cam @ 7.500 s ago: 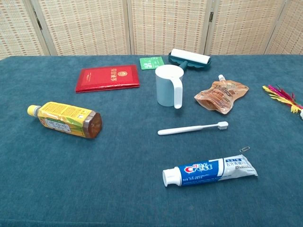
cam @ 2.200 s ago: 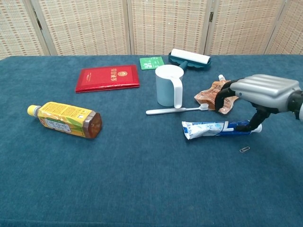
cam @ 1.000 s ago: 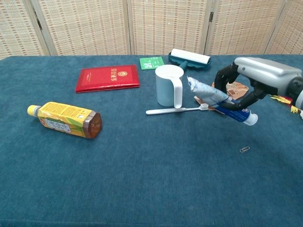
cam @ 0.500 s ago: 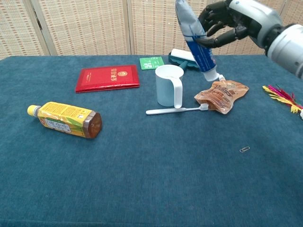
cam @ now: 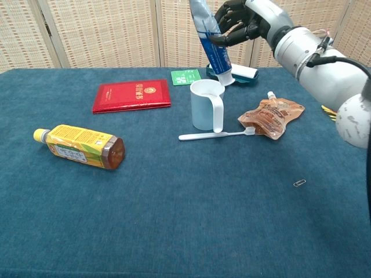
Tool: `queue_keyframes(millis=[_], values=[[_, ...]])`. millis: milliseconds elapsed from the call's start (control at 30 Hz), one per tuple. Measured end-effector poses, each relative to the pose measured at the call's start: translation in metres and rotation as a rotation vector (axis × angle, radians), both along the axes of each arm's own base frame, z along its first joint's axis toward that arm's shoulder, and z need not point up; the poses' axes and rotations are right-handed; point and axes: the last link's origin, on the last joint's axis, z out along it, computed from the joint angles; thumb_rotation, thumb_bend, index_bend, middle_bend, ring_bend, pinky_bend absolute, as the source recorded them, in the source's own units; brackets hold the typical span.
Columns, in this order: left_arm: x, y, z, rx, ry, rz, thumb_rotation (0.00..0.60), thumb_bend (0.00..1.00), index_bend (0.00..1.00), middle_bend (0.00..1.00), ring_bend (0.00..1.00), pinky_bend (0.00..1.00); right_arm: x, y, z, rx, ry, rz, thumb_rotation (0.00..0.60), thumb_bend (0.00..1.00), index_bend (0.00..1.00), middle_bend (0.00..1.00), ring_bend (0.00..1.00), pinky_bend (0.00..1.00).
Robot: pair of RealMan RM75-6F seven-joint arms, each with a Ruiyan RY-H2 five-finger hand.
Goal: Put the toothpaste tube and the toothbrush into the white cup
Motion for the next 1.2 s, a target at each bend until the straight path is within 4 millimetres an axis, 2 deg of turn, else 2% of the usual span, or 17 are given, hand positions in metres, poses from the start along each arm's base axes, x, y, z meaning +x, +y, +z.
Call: queue_keyframes(millis=[267, 500, 867, 1067, 1200], values=[[-0.006, -0.001, 0.001, -0.003, 0.004, 0.021, 0.6, 0.22, 0.27, 0.11, 0.14, 0.2, 0.006, -0.015, -0.023, 0.006, -0.025, -0.033, 0.6, 0.35, 0.82, 0.56, 0.35, 0.32], [-0.009, -0.001, 0.0, -0.007, 0.002, 0.033, 0.6, 0.22, 0.27, 0.11, 0.14, 0.2, 0.012, -0.018, -0.044, 0.029, -0.044, -0.036, 0.6, 0.33, 0.82, 0.56, 0.34, 0.32], [-0.011, -0.001, -0.001, -0.021, -0.009, 0.036, 0.6, 0.22, 0.27, 0.11, 0.14, 0.2, 0.002, -0.016, -0.059, 0.048, -0.036, -0.034, 0.6, 0.3, 0.82, 0.49, 0.32, 0.32], [-0.01, -0.001, -0.003, -0.026, -0.011, 0.036, 0.6, 0.22, 0.27, 0.11, 0.14, 0.2, -0.008, -0.014, -0.063, 0.053, -0.016, -0.046, 0.6, 0.29, 0.79, 0.46, 0.28, 0.32], [-0.01, -0.002, -0.003, -0.025, -0.012, 0.037, 0.6, 0.22, 0.27, 0.11, 0.14, 0.2, -0.014, -0.013, -0.066, 0.062, -0.011, -0.053, 0.6, 0.26, 0.68, 0.43, 0.25, 0.3]])
